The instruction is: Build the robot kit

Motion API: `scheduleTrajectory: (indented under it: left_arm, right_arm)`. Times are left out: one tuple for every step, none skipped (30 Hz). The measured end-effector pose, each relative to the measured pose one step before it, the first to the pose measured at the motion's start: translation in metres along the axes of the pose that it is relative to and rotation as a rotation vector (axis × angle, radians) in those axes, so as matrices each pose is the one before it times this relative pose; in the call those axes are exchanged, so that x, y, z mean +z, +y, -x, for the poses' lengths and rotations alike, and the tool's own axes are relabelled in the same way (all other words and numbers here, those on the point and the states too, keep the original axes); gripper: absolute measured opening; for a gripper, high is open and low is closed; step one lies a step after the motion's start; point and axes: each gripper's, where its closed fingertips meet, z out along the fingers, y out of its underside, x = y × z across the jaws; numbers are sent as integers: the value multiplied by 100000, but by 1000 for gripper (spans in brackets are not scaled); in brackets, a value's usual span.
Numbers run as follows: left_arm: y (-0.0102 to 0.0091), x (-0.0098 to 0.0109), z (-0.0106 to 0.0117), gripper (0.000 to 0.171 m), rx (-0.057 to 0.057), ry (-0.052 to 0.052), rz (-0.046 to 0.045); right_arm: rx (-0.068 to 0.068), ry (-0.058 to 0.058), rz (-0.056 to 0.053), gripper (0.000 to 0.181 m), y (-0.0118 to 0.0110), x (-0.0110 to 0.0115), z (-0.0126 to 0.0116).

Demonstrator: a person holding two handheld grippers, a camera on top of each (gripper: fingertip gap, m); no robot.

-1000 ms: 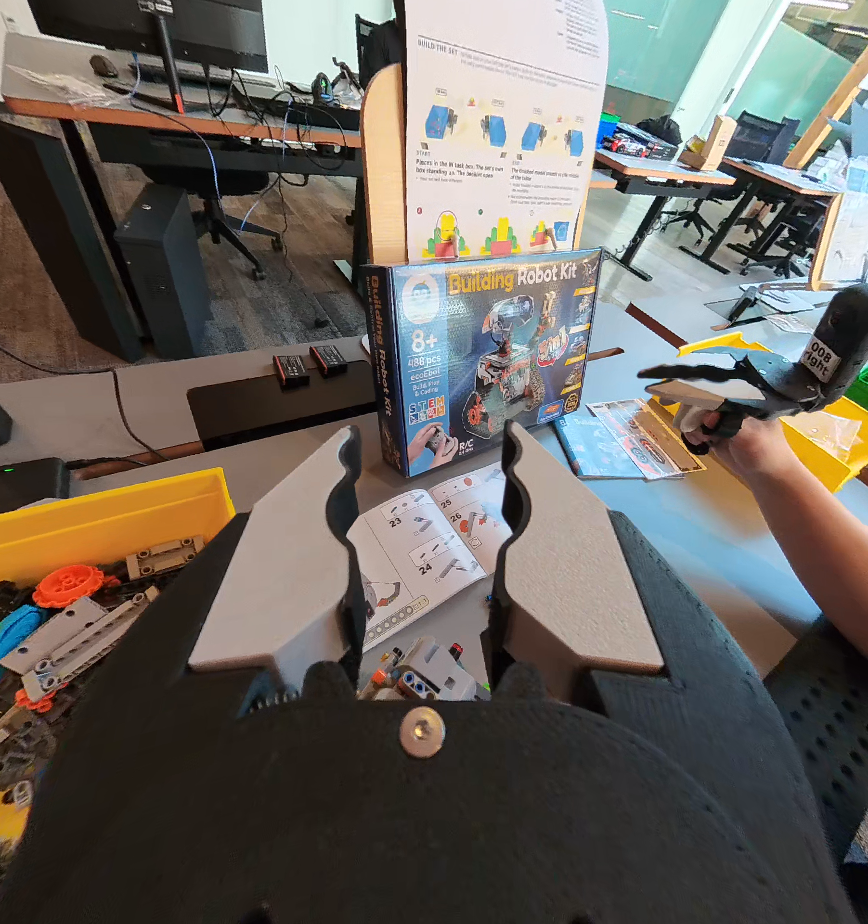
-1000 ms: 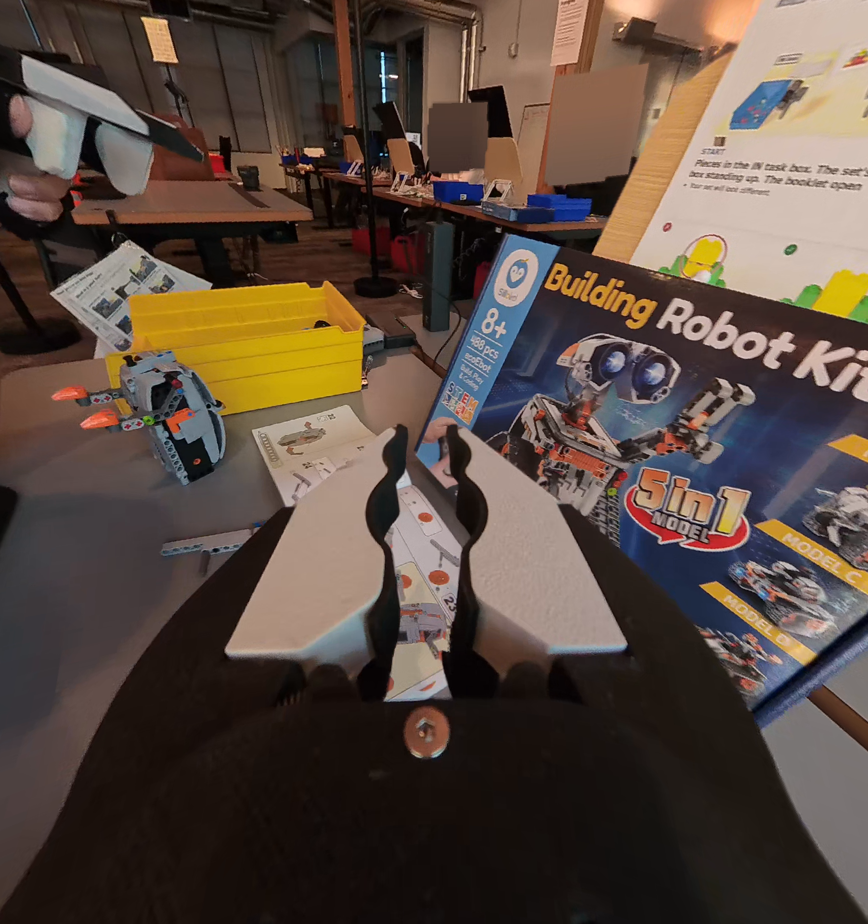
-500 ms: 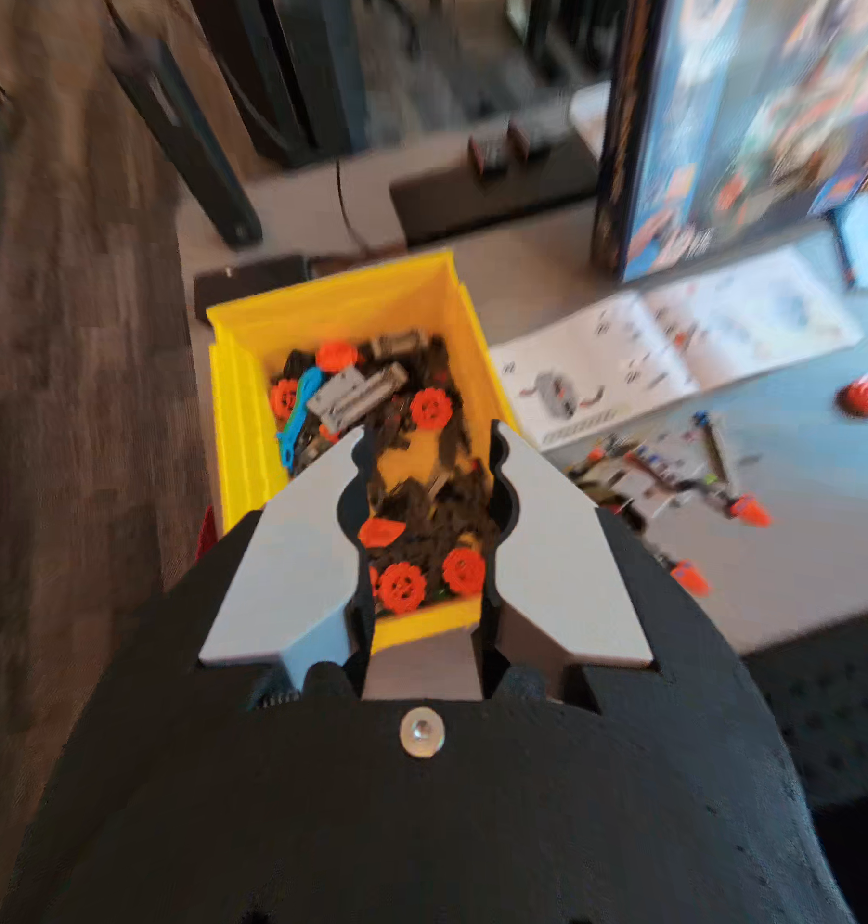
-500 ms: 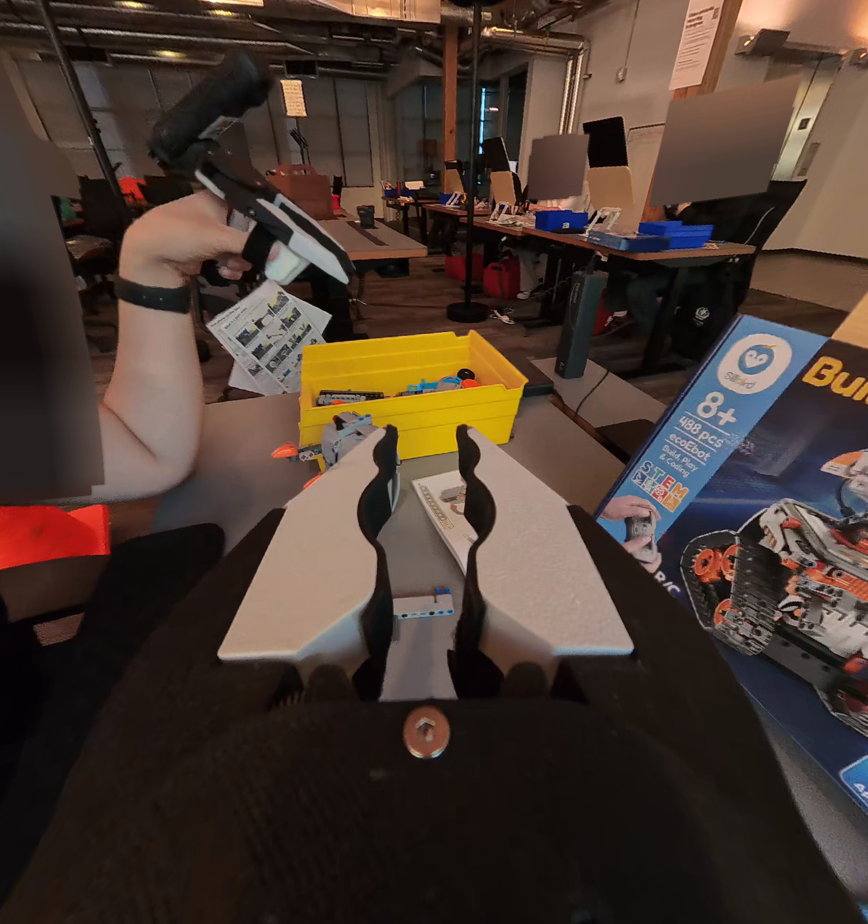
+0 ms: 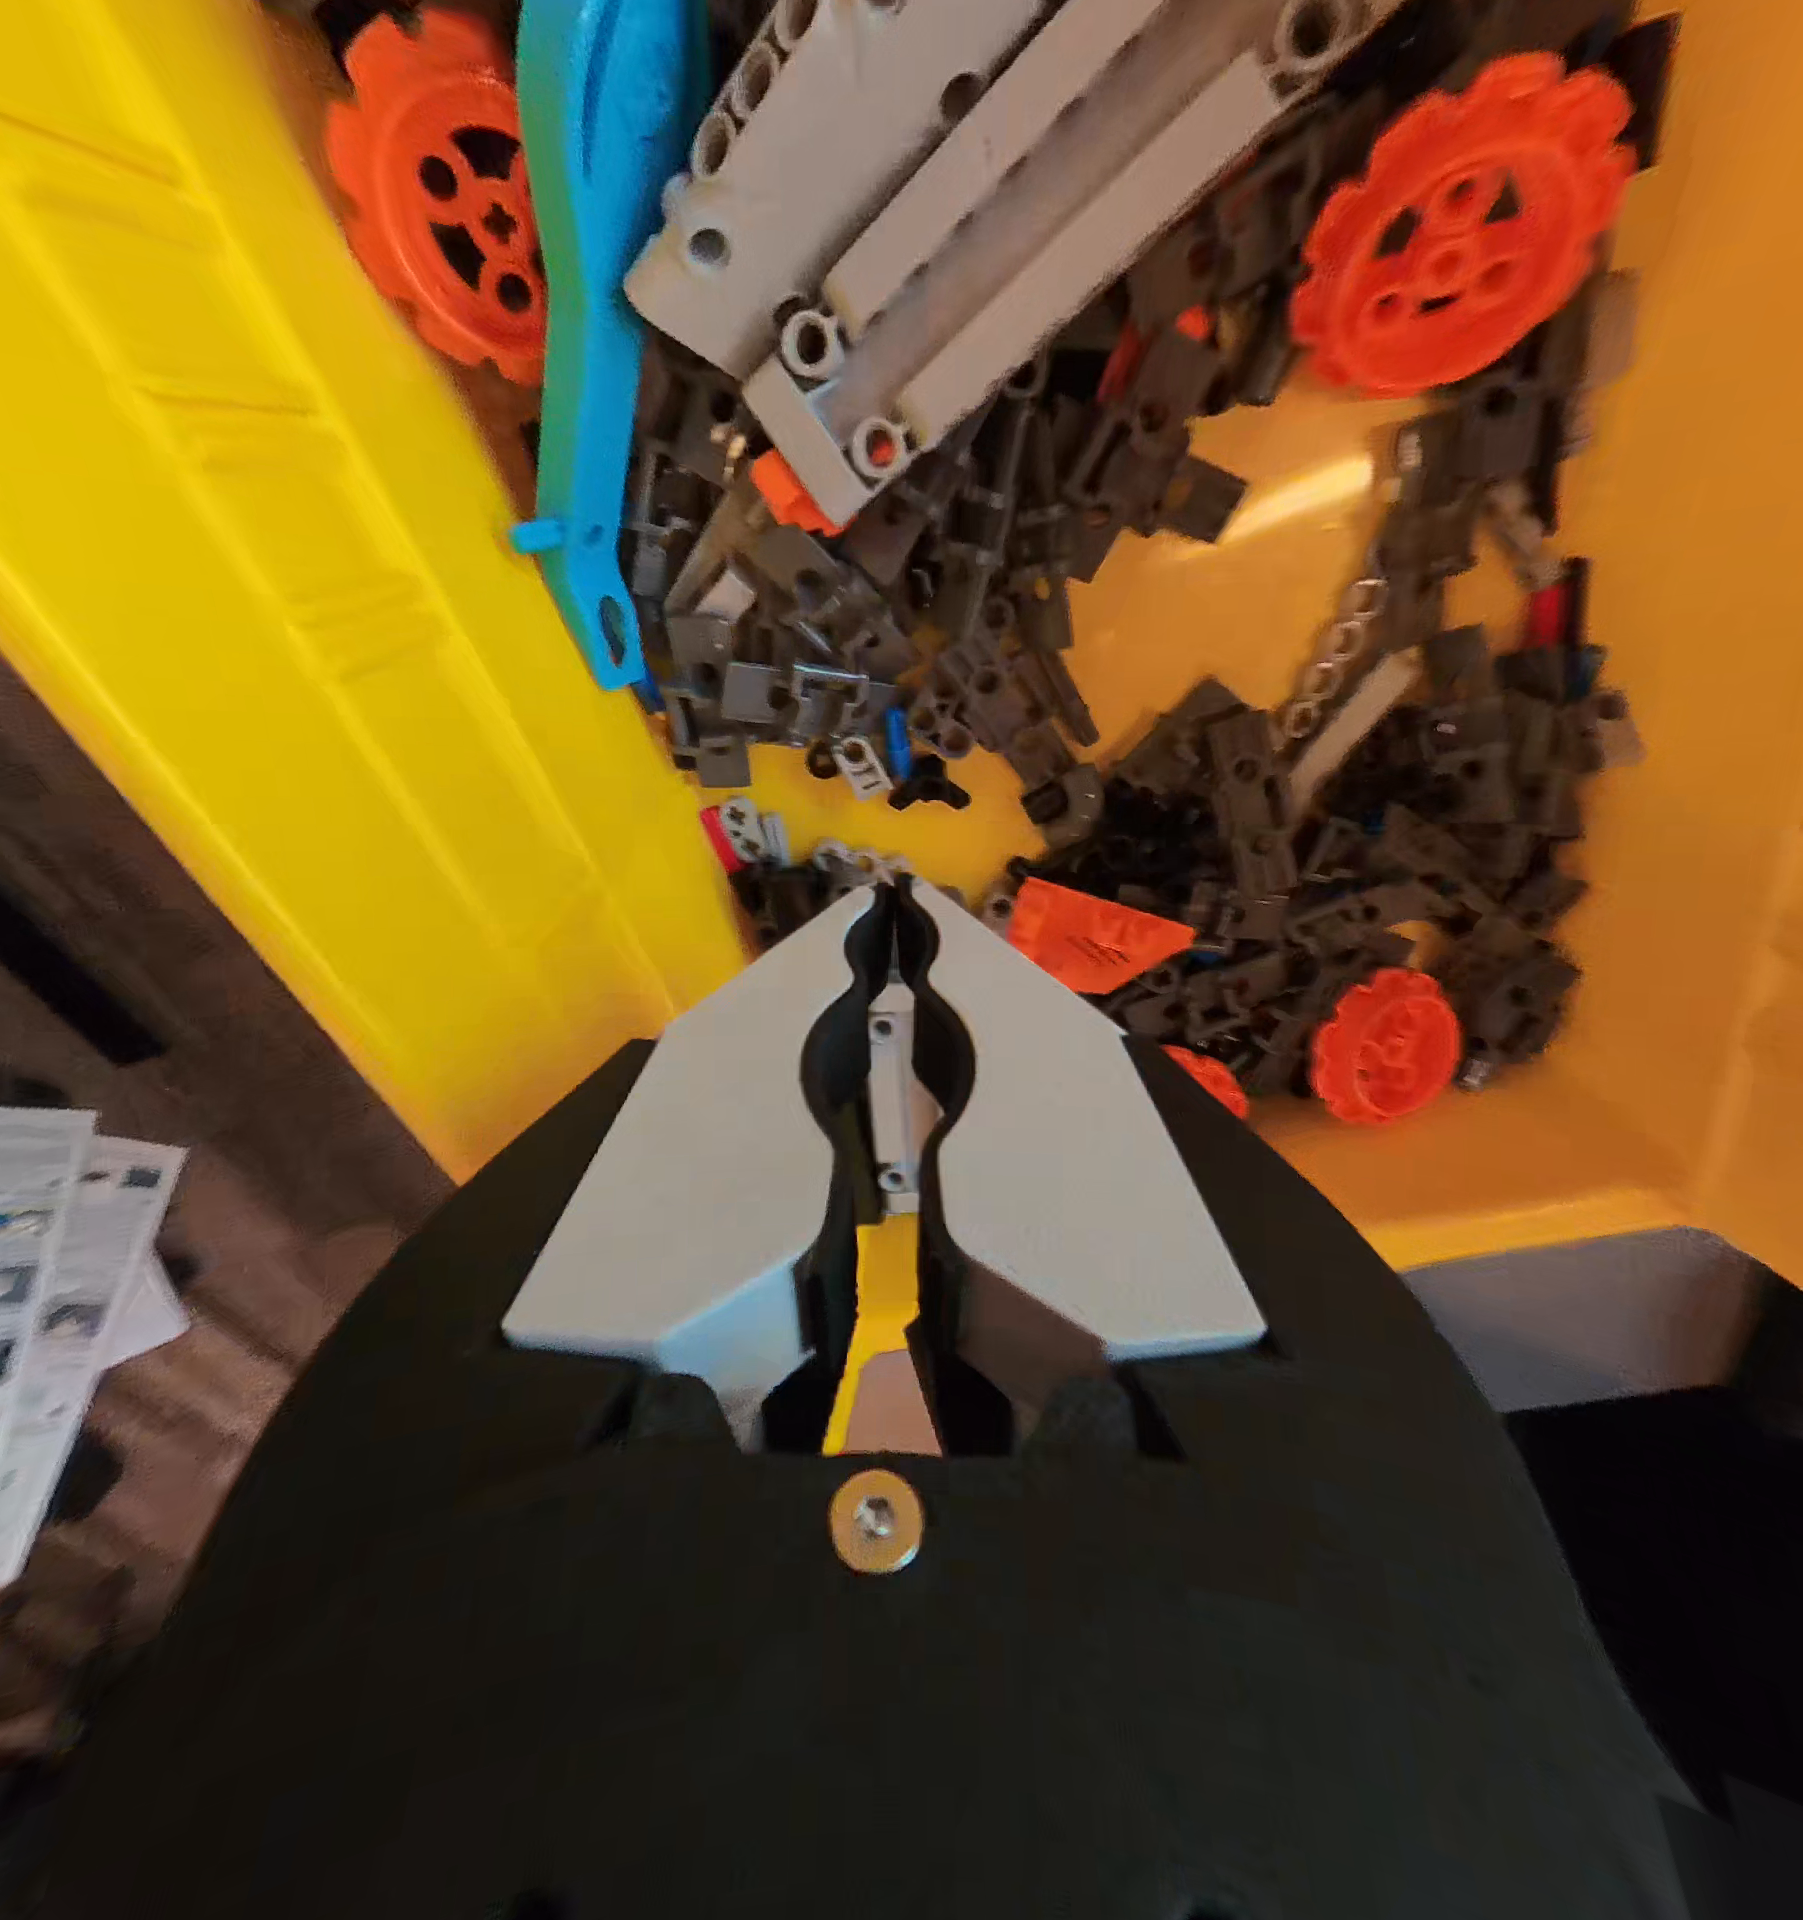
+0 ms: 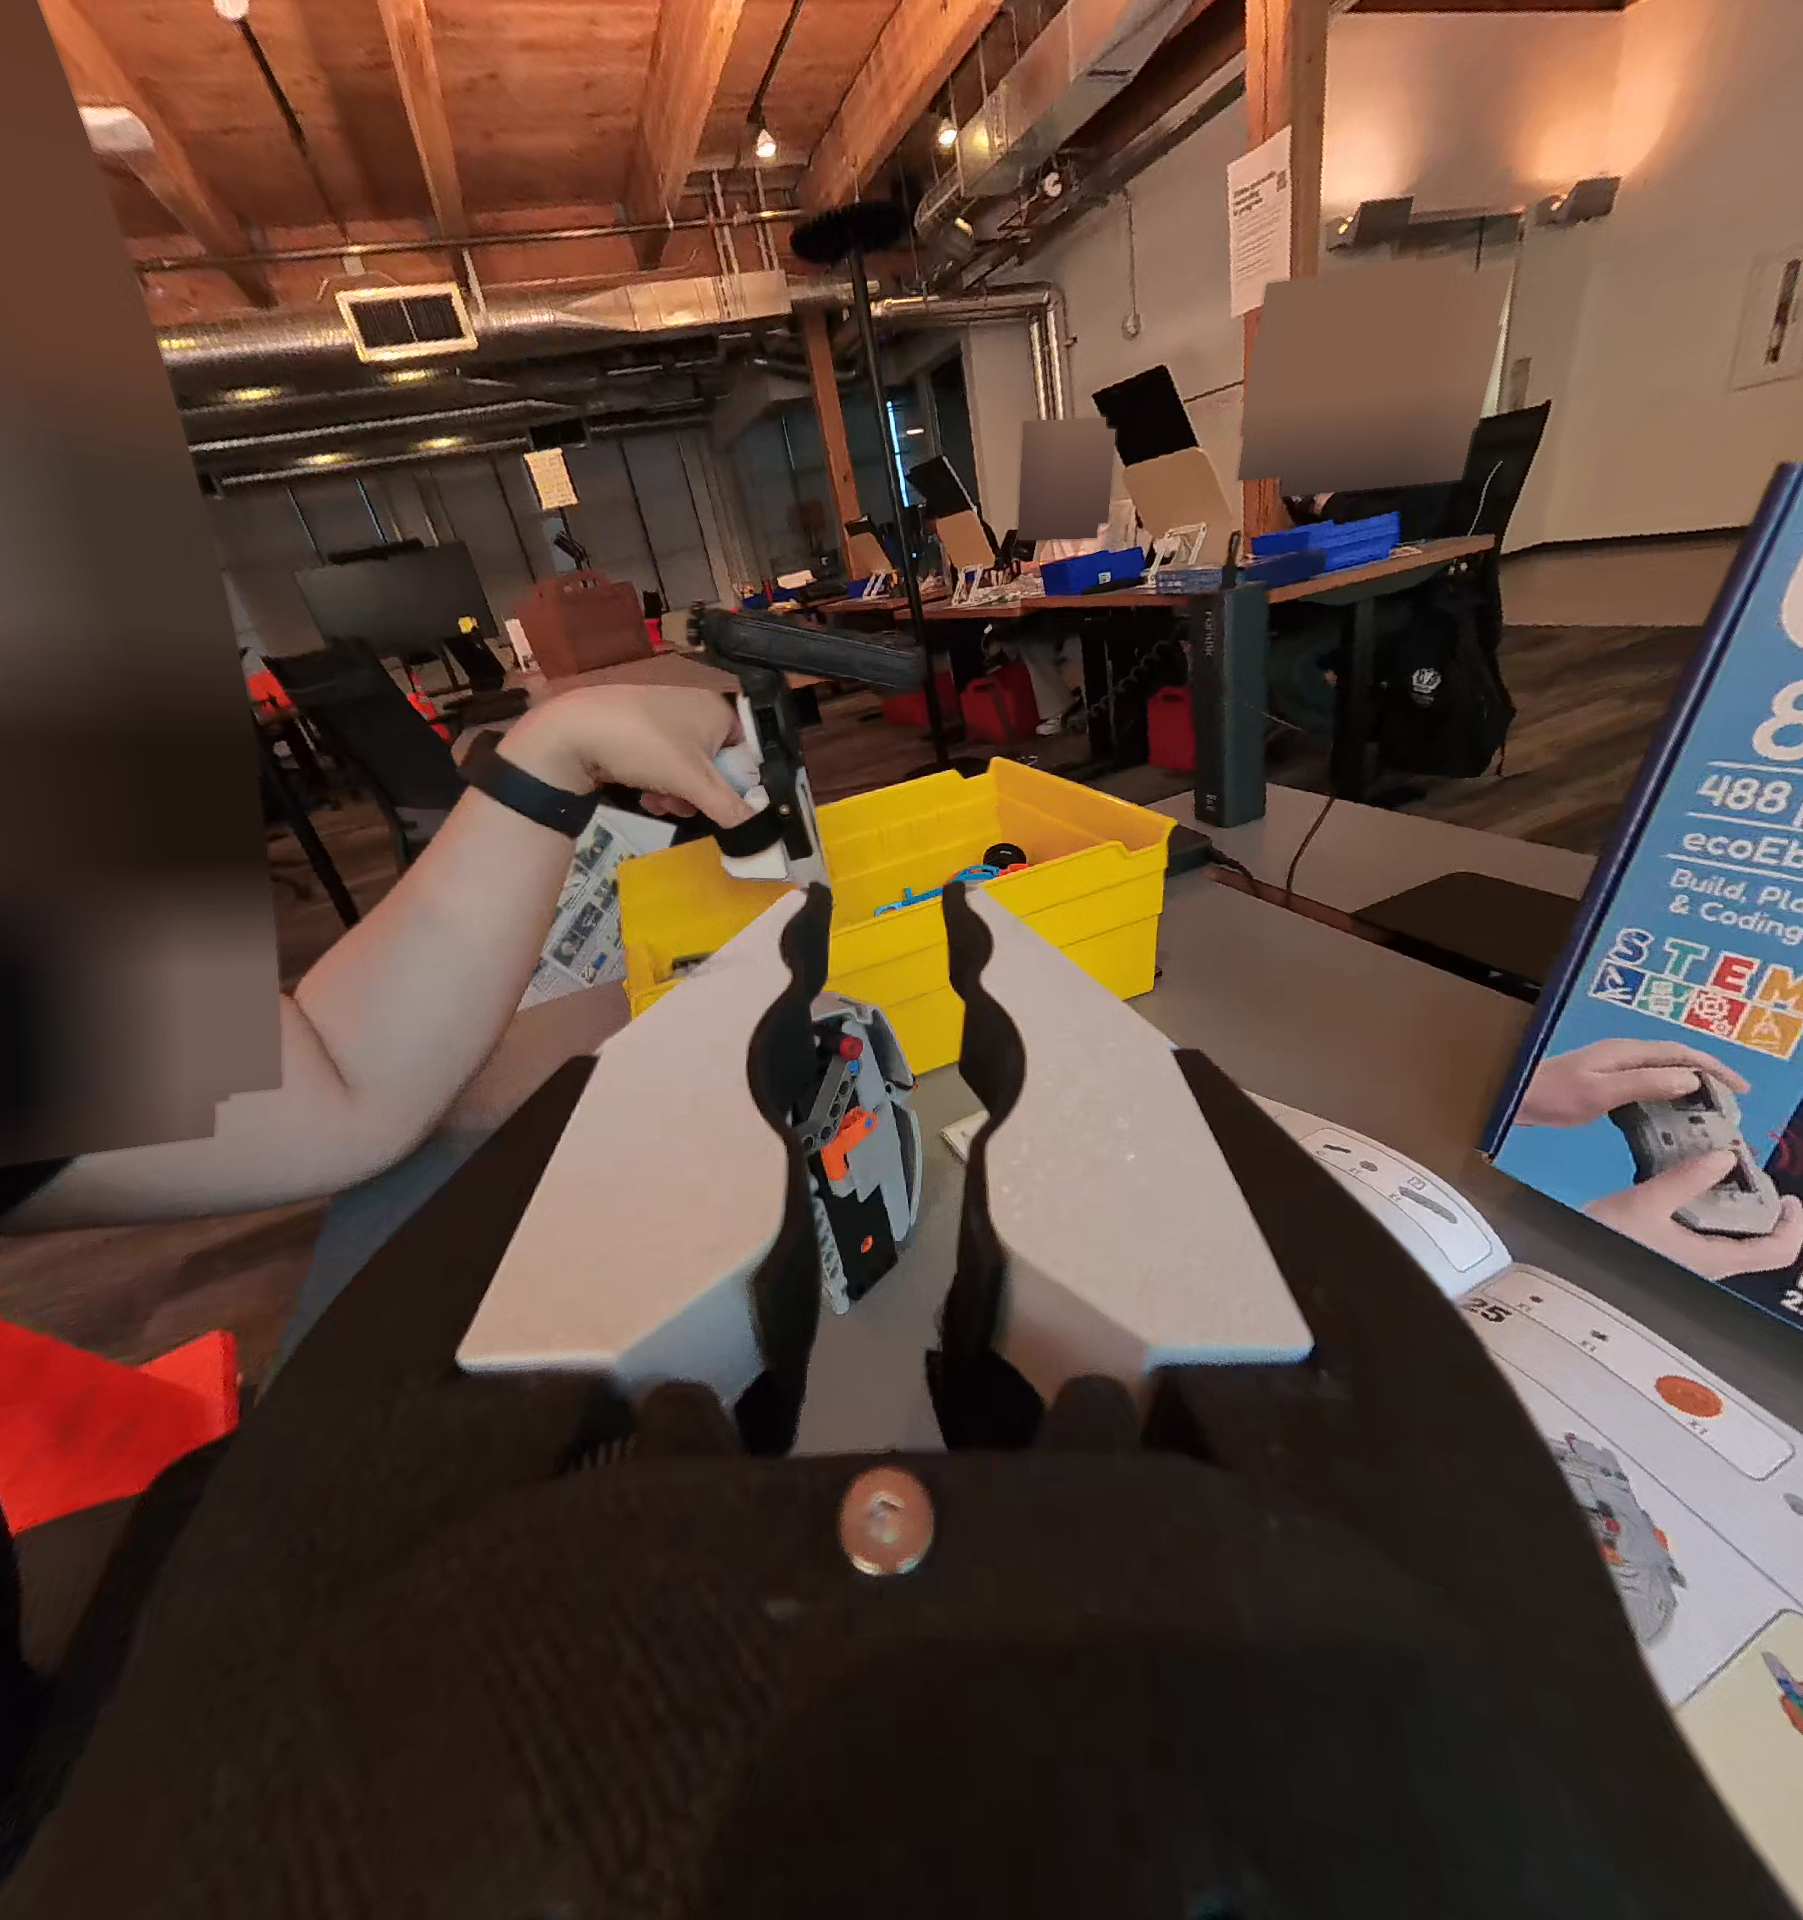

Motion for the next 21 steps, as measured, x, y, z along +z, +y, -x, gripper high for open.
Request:
scheduleTrajectory:
  left_arm:
    - [-51, 346, 490, 0, 620, -3540, 1716]
    - [-44, 244, 301, 0, -140, -2066, 1101]
    - [-112, 191, 165, 0, -664, -911, 513]
    - [-182, 190, 105, 0, -465, -318, -15]
    - [-171, 220, 131, 0, -286, -311, 148]
    - [-88, 248, 246, 0, -523, -836, 688]
    - [-33, 253, 328, 0, -675, -1301, 944]
    - [-107, 240, 299, 0, -838, -1166, 435]
    - [-150, 233, -88, 0, -783, 1008, 119]
    - [-105, 202, -163, 1, -744, 1149, 295]
    - [-21, 187, 48, 1, -572, -356, 784]
    - [-25, 139, 107, 3, -369, -944, 687]
    - [-66, 100, 36, 5, -443, -625, 337]
    - [-35, 57, 22, 6, -633, -513, 414]
    - [-39, 44, 0, 9, -513, -415, 295]
    - [-53, 45, -89, 12, -348, 175, 104]
    - [-83, -2, -89, 11, -284, 433, -308]
    - [-42, 4, -44, 11, -547, 407, -260]
    - [6, -4, -2, 12, -911, 465, -134]
    - [3, 5, -28, 11, -949, 724, -112]
    - [17, 7, -38, 11, -787, 670, -58]
  right_arm:
    - [-1282, -1101, 197, 20, 102, -208, 199]
    - [-521, -650, -399, 20, 50, -315, 129]
    - [-105, -2, -1266, 19, -80, -334, 25]
    - [268, 577, -1236, 19, -113, -319, -114]
    - [476, 548, -1114, 19, -188, -257, -128]
    - [151, -522, -1182, 19, -257, -188, 36]
    - [-155, -644, -602, 19, -162, -135, 39]
    - [-347, -187, 43, 19, -21, -88, -10]
    - [-279, -204, 543, 19, 91, -63, 2]
    - [-88, -377, 708, 19, 113, -30, 48]
    - [30, -484, 437, 19, 64, -29, 83]
    - [239, -721, 252, 19, 6, -19, 130]
    - [201, -1033, -110, 19, -67, -19, 180]
    - [204, -917, -432, 20, -86, -34, 173]
    - [271, -630, -297, 20, -66, -29, 136]
    - [216, -546, -52, 20, -31, -21, 101]
    - [142, -370, 149, 20, 9, -23, 66]
    - [91, -130, 288, 20, 30, -19, 26]
    - [97, -113, 184, 20, 23, -21, 17]
    - [55, -217, -88, 20, -14, -13, 46]
    - [40, -159, -19, 20, -12, -2, 35]
